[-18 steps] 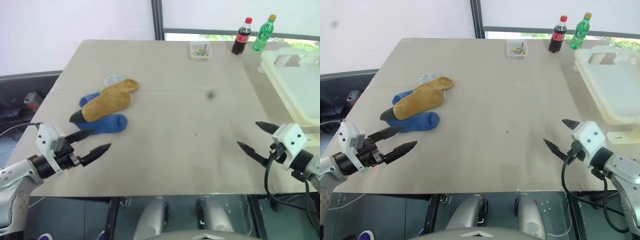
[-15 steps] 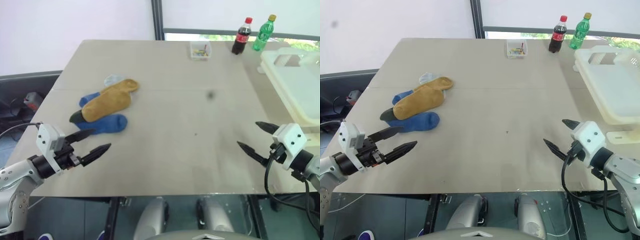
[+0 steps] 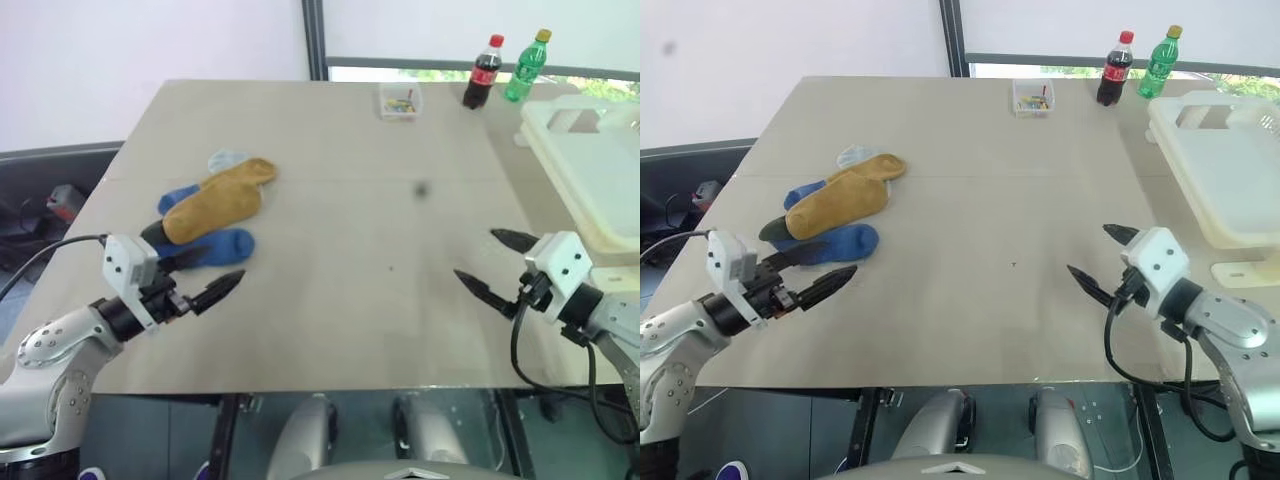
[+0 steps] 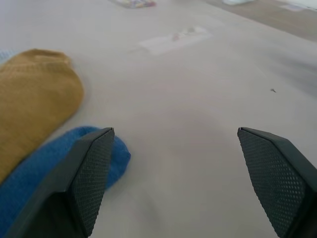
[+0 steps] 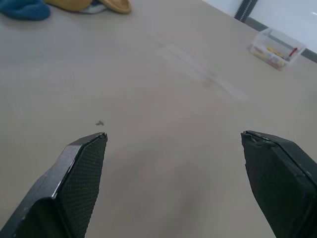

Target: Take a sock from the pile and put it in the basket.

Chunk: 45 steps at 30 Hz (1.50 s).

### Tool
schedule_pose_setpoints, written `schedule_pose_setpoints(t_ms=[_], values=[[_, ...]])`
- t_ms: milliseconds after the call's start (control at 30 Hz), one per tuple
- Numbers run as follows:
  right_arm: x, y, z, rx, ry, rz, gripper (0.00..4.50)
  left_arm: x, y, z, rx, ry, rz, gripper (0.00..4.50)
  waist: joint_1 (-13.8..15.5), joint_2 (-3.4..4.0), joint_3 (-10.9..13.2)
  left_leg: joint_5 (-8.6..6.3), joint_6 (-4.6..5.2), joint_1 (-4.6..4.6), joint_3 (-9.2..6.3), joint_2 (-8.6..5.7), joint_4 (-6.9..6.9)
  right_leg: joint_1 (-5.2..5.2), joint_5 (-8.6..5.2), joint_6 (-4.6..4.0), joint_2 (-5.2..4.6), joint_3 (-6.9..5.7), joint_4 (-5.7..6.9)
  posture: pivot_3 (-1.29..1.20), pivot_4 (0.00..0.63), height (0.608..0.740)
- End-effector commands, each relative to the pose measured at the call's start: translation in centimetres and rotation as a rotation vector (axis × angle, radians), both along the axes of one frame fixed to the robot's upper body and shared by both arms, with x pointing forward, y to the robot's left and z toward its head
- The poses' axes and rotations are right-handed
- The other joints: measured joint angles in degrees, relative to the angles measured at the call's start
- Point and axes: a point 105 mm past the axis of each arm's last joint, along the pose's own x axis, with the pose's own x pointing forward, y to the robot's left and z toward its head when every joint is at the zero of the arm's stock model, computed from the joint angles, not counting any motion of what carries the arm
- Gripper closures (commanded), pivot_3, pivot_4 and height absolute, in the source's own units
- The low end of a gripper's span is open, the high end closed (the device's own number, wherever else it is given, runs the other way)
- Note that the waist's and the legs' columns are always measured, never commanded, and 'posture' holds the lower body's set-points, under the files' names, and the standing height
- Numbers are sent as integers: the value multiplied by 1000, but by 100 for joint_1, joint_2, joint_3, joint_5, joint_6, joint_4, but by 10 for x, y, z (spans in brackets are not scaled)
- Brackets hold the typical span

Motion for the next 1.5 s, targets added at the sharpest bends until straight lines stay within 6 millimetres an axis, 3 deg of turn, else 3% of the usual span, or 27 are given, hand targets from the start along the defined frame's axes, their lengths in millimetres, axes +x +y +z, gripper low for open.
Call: schedule_pose_setpoints(t_ms=[33, 133, 300, 500, 767, 1100, 1267, 1400, 1433, 1500], values=[[2, 12, 14, 12, -73, 47, 7, 15, -9, 11, 77, -45, 122, 232, 10, -2, 1, 0, 0, 0, -1, 0, 2, 1, 1, 2, 1, -2, 0, 0, 150, 740], [4, 25, 19, 48, -77, 113, 7, 33, -14, 10, 153, -14, 244, 232, 8, -4, 1, 0, 0, 0, -3, -2, 3, 1, 14, 24, 5, -1, 1, 0, 150, 740], [2, 53, 33, 78, -105, 285, 7, 90, -28, 26, 187, -101, 497, 232, 46, -16, 6, 0, 0, -2, -19, -10, 22, 9, 16, 26, 11, -14, 13, 0, 150, 740], [13, 72, 42, 87, -147, 347, 7, 130, -33, 16, 206, -49, 678, 232, -21, -22, 8, 1, -2, -10, -24, -34, 19, -1, 16, 26, 7, -10, 18, 0, 150, 740], [26, 83, 49, 92, -199, 370, 7, 145, -36, 1, 243, 7, 729, 232, -13, -23, 8, 1, -3, -13, -34, -42, 20, -3, 17, 26, 0, -17, 22, 0, 150, 740], [37, 75, 44, 67, -202, 331, 7, 144, -33, -5, 260, 19, 762, 232, -4, -22, 8, 11, -19, -16, -39, -42, 19, -3, 17, 26, -5, -21, 24, 0, 150, 740], [37, 70, 42, 54, -197, 322, 0, 144, -31, -5, 265, 18, 761, 2258, -5, -23, 8, 10, -18, -16, -40, -42, 20, -3, 17, 26, -6, -21, 25, 0, 150, 740], [36, 64, 42, 46, -193, 307, 0, 143, -31, -5, 263, 13, 759, 4176, -3, -23, 8, 10, -18, -16, -41, -42, 20, -3, 17, 26, -7, -22, 26, 0, 150, 740], [36, 63, 41, 45, -192, 301, 0, 143, -30, -5, 263, 12, 758, 4443, -3, -23, 8, 10, -18, -16, -41, -42, 20, -3, 17, 26, -8, -22, 26, 0, 150, 740], [36, 62, 41, 45, -191, 294, 0, 143, -30, -5, 263, 11, 756, 4443, -2, -23, 8, 9, -16, -16, -41, -42, 20, -3, 17, 26, -10, -22, 26, 0, 150, 740]])
